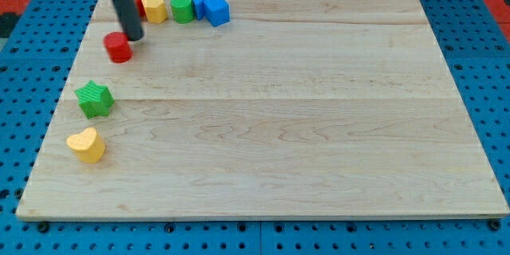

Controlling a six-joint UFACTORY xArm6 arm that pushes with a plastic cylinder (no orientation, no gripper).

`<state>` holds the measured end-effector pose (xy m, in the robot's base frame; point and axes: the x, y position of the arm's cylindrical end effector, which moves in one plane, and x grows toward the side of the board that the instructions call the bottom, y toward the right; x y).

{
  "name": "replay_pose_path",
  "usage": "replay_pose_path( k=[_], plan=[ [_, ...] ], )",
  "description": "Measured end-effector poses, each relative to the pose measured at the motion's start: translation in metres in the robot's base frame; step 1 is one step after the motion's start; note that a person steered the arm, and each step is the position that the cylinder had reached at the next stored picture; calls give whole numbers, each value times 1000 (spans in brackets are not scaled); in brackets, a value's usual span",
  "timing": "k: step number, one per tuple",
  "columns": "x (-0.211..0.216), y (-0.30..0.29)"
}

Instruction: Place the blue cube above the red circle

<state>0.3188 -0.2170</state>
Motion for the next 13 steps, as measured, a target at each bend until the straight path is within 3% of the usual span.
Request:
replay_pose_path(
  k=[1,2,3,4,5,6,7,8,10,11,13],
  plan=[
    [36,-8],
    [40,7],
    [18,122],
    [-43,206],
    [-79,201],
    [-79,139],
    [-55,61],
    [-36,53],
    [-53,134],
    [-20,153],
    [6,2]
  ],
)
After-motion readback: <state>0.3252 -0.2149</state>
